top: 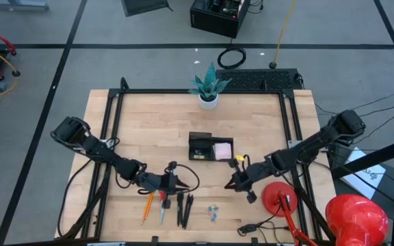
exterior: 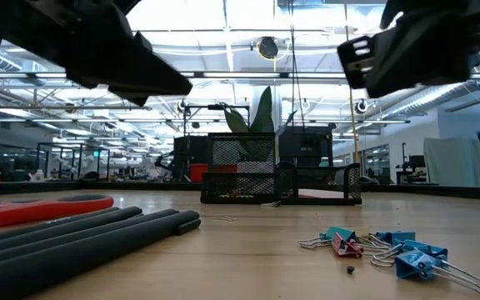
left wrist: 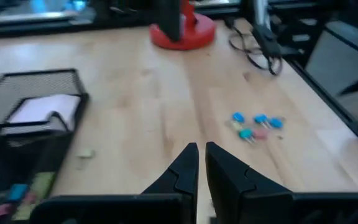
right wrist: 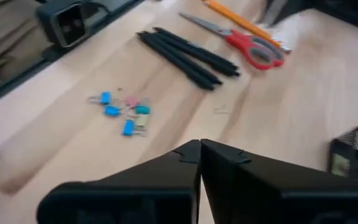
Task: Pick and place office supplies into organizer
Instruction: Put the blue binder clip into the black desk organizer
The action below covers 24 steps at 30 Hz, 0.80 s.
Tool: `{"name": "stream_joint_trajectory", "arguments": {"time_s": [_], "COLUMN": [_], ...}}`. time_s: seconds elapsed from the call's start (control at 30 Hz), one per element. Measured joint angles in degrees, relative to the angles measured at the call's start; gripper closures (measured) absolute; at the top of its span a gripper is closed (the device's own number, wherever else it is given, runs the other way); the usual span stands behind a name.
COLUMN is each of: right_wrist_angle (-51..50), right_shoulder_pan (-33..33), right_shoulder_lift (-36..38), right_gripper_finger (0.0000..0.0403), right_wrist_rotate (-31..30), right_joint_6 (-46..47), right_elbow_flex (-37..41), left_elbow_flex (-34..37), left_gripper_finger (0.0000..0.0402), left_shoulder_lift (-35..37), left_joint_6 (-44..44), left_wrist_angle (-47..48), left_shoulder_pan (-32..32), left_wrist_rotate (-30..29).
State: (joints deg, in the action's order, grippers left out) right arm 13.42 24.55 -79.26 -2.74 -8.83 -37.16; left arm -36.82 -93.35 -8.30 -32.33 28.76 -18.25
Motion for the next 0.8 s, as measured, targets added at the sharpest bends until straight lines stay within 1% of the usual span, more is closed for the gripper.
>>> {"name": "stream_joint_trajectory", "arguments": {"time_s": [0.07, 0.17, 0.23, 0.33, 0.43, 0.5, 0.57, 0.67, 0.73, 0.8], "right_wrist_angle": [0.18, 0.85, 1.06, 3.81, 5.39, 10.18, 17.51, 26.40, 27.03, 26.26], "right_shoulder_pan": [-1.08, -2.69, -4.03, -5.34, -5.74, -5.74, -5.88, -7.14, -8.52, -9.72], "right_shoulder_lift": [0.20, 0.46, 0.77, 0.96, 0.93, 1.01, 1.41, 4.30, 8.44, 12.71], "right_gripper_finger": [0.0400, 0.0402, 0.0402, 0.0402, 0.0402, 0.0402, 0.0402, 0.0402, 0.0402, 0.0402], "right_wrist_rotate": [0.01, 0.78, 3.98, 8.39, 12.27, 14.61, 16.22, 16.40, 16.13, 15.21], "right_joint_6": [-0.42, -1.15, -1.31, -0.84, -0.84, -0.59, 0.38, 2.89, 3.92, 4.05], "right_elbow_flex": [0.08, 0.10, 0.14, 0.06, 0.65, 3.22, 7.57, 14.22, 17.48, 19.70], "left_elbow_flex": [-1.11, -4.70, -8.13, -12.53, -14.82, -15.74, -15.89, -15.89, -15.91, -16.00], "left_gripper_finger": [0.0364, 0.0364, 0.0364, 0.0364, 0.0364, 0.0364, 0.0364, 0.0367, 0.0376, 0.0391], "left_shoulder_lift": [-1.91, -5.61, -9.04, -13.78, -15.77, -15.62, -14.75, -13.42, -12.77, -12.80], "left_joint_6": [0.26, 0.82, 0.93, 2.42, 5.25, 6.51, 7.22, 8.64, 9.96, 9.18], "left_wrist_angle": [-0.40, 0.26, 1.59, 6.98, 7.07, 6.19, 6.57, 6.20, 6.16, 6.55], "left_shoulder_pan": [0.29, 0.29, 0.29, 0.29, 0.29, 0.29, 0.66, 1.93, 3.10, 3.70], "left_wrist_rotate": [1.22, 3.70, 4.37, 5.69, 7.61, 7.96, 7.77, 5.92, 3.55, 2.01]}}
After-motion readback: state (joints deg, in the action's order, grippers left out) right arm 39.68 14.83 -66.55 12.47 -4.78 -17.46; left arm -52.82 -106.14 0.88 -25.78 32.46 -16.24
